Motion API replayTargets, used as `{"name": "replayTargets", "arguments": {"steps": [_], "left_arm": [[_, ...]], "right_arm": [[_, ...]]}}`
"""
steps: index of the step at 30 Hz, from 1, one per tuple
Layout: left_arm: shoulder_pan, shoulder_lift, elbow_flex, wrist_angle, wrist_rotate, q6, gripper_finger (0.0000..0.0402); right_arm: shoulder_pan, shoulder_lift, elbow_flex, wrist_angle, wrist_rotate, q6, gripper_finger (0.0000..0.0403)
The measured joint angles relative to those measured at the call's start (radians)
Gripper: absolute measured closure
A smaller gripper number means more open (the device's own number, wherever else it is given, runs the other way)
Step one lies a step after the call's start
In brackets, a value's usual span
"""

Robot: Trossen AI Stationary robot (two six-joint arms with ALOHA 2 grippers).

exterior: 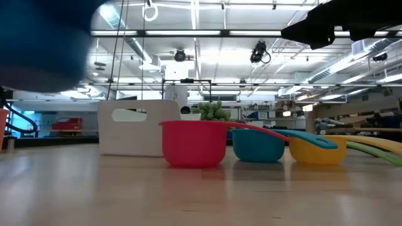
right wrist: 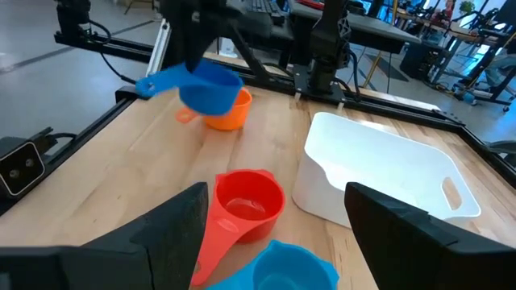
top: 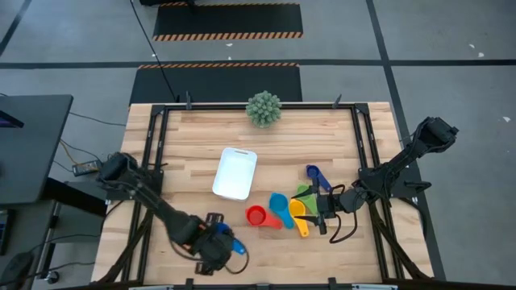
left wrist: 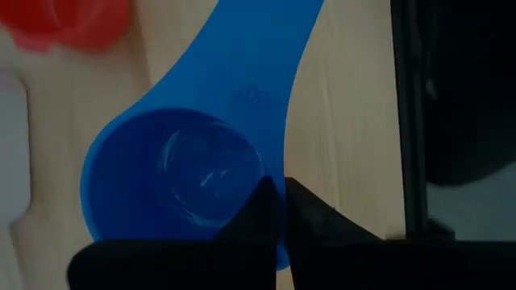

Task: Nest measuring cups in basket
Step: Stack the blue measuring cup on the top of the orange measuring cup

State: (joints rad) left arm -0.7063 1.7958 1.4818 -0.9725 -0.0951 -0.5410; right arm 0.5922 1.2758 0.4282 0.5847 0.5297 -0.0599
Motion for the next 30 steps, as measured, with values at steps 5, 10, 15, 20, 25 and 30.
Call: {"name": "replayTargets", "arguments": {"steps": [5,10,15,20,25,30], "left_arm": [[-0.108,-0.004,0.000,-0.116,-0.084,-0.018,0.0393],[-0.201,-0.005,0.000,-0.137,-0.163,-0.010,0.0393],[-0.239,0.012,0.000,-0.202,-0.208,-0.110,0.0393],[-0.232,0.042,0.000,-0.209,-0.214,-0.123,0.0393],[-0.204,0.059,0.000,-0.217,-0.163,-0.123,0.0393],[-0.192,0.065,0.000,-0.226,-0.134,-0.122,0.0393]], "right_arm": [[0.000,0.000,0.000,0.003,0.000,0.001,0.0104],[0.000,0.000,0.000,0.010,0.000,0.003,0.0104],[0.000,0.000,0.000,0.014,0.000,0.004,0.0104],[0.000,0.000,0.000,0.020,0.000,0.004,0.0104],[0.000,0.000,0.000,0.021,-0.009,0.003,0.0104],[0.000,0.000,0.000,0.021,-0.010,0.001,0.0104]]}}
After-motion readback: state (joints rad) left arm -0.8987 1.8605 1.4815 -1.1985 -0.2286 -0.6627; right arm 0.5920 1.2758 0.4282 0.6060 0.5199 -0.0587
